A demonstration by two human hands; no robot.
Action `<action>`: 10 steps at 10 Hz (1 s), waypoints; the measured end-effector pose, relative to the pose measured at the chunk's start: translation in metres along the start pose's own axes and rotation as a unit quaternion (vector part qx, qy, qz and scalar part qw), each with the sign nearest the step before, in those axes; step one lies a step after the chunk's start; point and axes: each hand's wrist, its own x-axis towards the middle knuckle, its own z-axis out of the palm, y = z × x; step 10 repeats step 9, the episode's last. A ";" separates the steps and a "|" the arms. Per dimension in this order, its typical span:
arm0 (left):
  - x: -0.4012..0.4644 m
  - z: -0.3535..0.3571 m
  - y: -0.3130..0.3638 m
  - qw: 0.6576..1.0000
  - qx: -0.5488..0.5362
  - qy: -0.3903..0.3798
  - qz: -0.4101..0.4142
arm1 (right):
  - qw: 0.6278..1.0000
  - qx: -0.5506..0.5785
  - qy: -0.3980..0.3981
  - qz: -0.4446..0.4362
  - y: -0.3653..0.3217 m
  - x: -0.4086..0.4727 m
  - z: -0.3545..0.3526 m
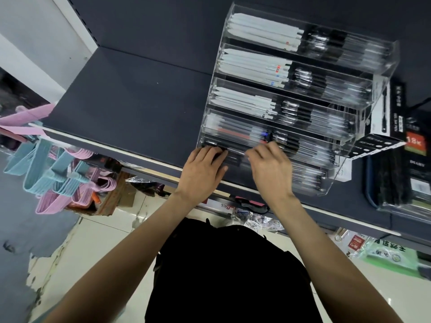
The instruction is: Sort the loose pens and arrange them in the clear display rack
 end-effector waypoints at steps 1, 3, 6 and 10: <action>0.000 -0.002 0.000 1.000 0.008 -0.005 0.000 | 0.999 0.014 -0.030 -0.003 -0.007 0.003 0.013; -0.001 -0.002 -0.001 1.000 0.001 -0.017 0.000 | 0.998 0.016 -0.053 -0.001 -0.011 -0.005 0.026; -0.002 -0.004 0.001 0.999 -0.021 -0.020 -0.016 | 0.997 0.001 -0.081 0.005 -0.015 -0.002 0.024; 0.009 -0.031 0.005 0.945 -0.256 0.048 -0.196 | 0.988 0.130 -0.011 0.082 -0.012 0.000 -0.008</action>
